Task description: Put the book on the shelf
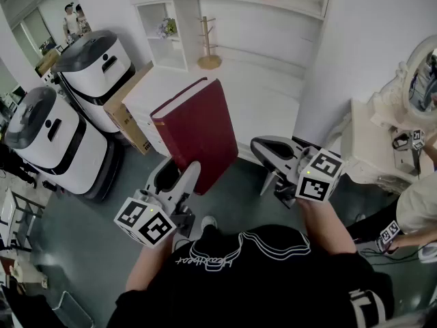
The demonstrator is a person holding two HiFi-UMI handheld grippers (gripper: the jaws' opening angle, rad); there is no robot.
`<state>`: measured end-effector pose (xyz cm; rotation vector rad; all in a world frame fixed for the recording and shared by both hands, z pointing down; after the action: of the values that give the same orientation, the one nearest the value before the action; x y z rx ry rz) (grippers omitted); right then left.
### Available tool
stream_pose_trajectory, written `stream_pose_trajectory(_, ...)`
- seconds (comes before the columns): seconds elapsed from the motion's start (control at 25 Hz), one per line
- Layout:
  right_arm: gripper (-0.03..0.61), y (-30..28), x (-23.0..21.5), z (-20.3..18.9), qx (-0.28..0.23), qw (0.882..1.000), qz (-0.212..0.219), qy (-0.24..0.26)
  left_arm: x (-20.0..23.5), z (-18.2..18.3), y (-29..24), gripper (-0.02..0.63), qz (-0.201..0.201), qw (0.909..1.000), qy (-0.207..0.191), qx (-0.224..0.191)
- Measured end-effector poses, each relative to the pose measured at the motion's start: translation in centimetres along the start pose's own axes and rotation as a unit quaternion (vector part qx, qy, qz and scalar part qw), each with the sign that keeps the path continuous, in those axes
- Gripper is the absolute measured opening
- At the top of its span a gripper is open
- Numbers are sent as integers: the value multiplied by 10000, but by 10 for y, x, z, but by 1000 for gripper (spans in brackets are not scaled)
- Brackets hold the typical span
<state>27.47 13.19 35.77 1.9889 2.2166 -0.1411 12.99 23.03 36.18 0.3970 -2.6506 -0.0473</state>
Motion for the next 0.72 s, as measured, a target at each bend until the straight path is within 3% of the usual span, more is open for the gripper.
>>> stream_pose_trajectory(0.36,3,-32,-21,-3,45,9999,-142,-65,37,13,-17,209,-19,10000,73,54)
stream_pose_trajectory(0.72,3,-106,-66,-6,15,9995,-324,-60,115,40,-53,209,-136,9998,85,116)
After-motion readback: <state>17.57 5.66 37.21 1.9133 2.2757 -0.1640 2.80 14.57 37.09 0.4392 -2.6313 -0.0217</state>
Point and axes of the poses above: the fingertips, and each gripper's own axes: y backward along the fingers, x to its left, z out of its top, the point moved 2 cm from there along y, backward along the fingers, and after that the axes turned 4 degrees about y, right-handed, at the moved point
